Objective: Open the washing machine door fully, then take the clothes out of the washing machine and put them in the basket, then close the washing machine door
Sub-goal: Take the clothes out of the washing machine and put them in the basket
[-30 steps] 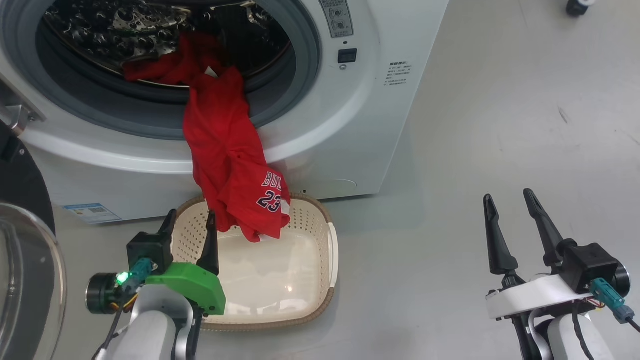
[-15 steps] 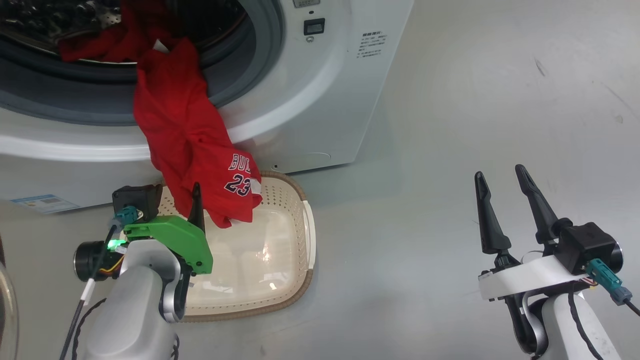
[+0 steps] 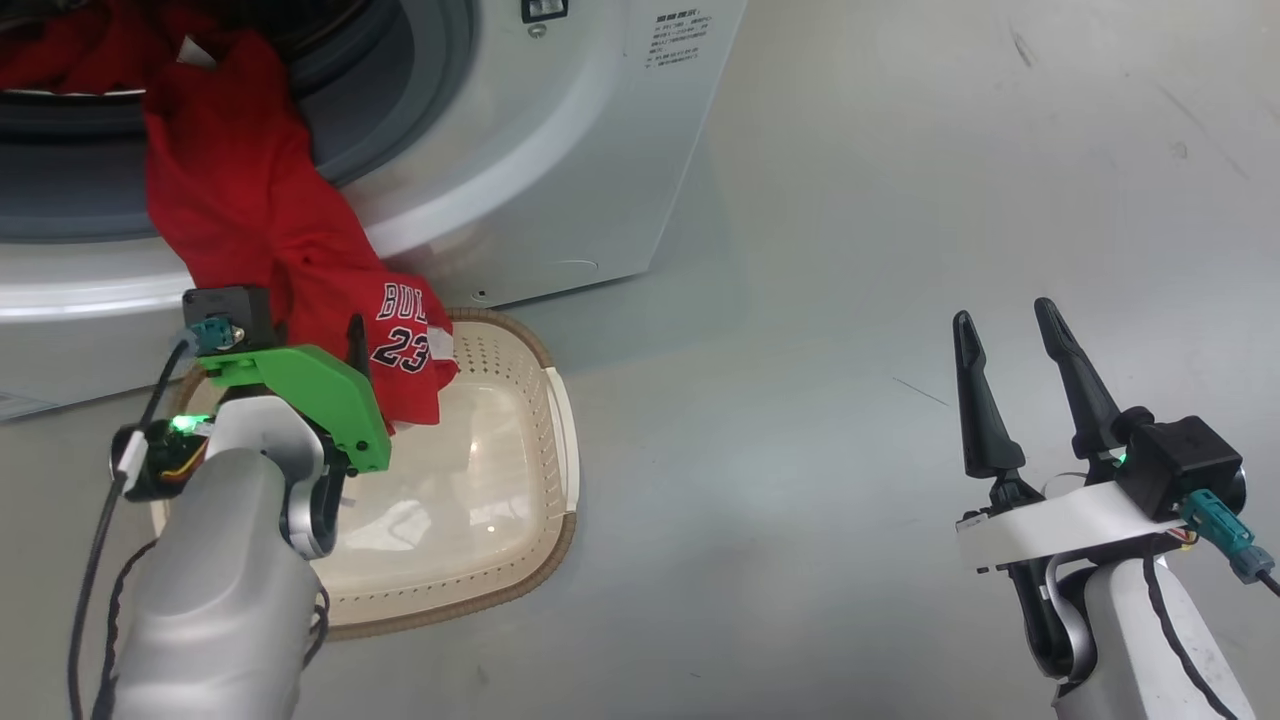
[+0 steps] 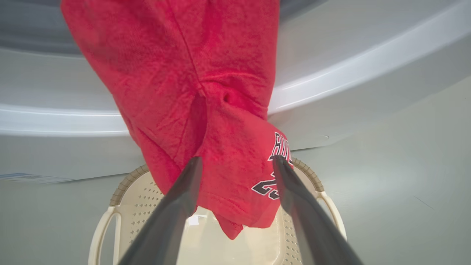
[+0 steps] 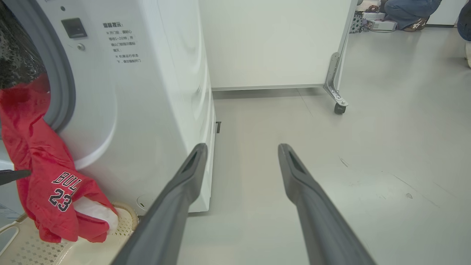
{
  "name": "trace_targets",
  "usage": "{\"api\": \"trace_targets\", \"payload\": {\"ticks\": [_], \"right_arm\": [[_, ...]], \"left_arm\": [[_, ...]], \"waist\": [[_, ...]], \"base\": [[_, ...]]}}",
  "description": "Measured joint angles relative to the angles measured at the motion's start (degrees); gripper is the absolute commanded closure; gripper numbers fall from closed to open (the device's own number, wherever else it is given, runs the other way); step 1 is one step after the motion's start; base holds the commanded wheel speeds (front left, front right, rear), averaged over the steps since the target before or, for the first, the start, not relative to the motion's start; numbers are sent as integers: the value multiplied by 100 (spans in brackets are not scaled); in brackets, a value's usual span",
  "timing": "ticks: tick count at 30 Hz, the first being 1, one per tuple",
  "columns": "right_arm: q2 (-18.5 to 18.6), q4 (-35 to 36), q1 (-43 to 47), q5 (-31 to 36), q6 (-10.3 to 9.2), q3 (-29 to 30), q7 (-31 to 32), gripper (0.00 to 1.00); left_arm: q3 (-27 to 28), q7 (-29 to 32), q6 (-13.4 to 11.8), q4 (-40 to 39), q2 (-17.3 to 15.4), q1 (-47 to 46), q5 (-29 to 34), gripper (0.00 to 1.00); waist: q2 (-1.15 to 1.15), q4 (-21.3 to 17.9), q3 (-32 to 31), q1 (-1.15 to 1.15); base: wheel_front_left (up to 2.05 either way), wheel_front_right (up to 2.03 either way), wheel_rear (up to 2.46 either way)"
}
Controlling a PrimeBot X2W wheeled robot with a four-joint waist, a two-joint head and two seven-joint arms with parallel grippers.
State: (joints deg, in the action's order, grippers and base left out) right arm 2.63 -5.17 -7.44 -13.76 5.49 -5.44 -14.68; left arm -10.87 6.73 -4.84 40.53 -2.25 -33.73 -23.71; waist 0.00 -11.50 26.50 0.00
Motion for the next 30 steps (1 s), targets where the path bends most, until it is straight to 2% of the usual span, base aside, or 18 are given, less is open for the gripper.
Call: {"api": "trace_targets", "payload": {"ticks": [13, 25, 26, 27, 28, 30], "right_arm": [[-9, -118, -146, -88, 43, -92, 0, 0], [-16, -147, -271, -176, 45, -149, 0, 0], [-19, -147, -271, -189, 45, -145, 0, 0], [-20, -146, -271, -190, 44, -129, 0, 0], [-20, -146, -271, -191, 44, -115, 0, 0], [-20, -147, -271, -192, 44, -96, 0, 0]], "left_arm": [[391, 336, -67, 492, -345, -914, -68, 0], [747, 557, -142, 1021, -547, -1330, -234, 0], [755, 556, -142, 1047, -560, -1361, -233, 20], [747, 554, -143, 1076, -560, -1391, -231, 57], [745, 553, -143, 1104, -558, -1405, -231, 100], [740, 550, -144, 1172, -558, -1440, -226, 100]], "waist": [[0, -316, 172, 0], [0, -563, 286, 0], [0, -581, 298, 0], [0, -595, 310, 0], [0, -606, 318, 0], [0, -617, 329, 0]], "base": [[0, 0, 0], [0, 0, 0], [0, 0, 0], [0, 0, 0], [0, 0, 0], [0, 0, 0]]}}
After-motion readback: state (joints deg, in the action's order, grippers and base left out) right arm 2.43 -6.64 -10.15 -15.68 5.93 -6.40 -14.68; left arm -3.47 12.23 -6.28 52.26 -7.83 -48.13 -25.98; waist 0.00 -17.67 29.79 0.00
